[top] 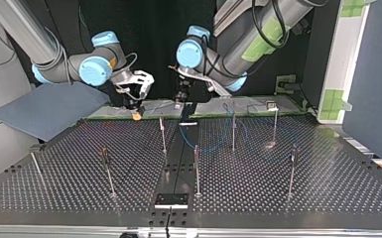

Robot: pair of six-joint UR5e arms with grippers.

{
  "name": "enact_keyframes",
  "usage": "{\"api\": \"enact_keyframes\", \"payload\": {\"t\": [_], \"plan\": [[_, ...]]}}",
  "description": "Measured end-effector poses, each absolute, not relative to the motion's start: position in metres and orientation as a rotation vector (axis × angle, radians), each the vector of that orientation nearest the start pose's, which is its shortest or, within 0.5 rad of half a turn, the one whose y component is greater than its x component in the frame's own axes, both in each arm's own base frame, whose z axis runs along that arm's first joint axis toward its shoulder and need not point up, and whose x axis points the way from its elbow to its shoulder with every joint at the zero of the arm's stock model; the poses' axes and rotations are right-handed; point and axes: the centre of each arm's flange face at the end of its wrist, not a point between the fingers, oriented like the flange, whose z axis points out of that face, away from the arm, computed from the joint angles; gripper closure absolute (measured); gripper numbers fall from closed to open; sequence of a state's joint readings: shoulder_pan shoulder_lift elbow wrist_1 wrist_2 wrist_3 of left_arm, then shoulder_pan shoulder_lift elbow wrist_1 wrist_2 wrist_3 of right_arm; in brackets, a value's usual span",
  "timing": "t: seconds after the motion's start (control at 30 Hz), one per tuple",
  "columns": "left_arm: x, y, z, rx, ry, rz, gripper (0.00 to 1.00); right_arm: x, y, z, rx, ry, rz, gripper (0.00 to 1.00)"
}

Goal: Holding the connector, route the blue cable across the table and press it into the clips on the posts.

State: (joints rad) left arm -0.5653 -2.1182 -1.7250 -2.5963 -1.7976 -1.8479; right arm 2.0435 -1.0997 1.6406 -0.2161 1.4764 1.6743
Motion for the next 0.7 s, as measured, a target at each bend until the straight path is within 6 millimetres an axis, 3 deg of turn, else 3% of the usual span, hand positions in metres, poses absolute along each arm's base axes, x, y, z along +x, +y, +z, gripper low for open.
{"api": "enact_keyframes", "payload": {"t": [0.2,0.53,0.7], "plan": [[0.459,-0.420,0.169,0.069,1.715,-0.460,0.98,0.391,-0.468,0.206,-2.555,1.653,-1.990,1.00],[0.481,-0.426,0.149,0.070,1.738,-0.459,0.98,0.382,-0.483,0.197,-2.510,1.641,-2.009,1.00],[0.492,-0.428,0.151,0.071,1.728,-0.471,0.98,0.380,-0.487,0.191,-2.506,1.645,-2.005,1.00]]}}
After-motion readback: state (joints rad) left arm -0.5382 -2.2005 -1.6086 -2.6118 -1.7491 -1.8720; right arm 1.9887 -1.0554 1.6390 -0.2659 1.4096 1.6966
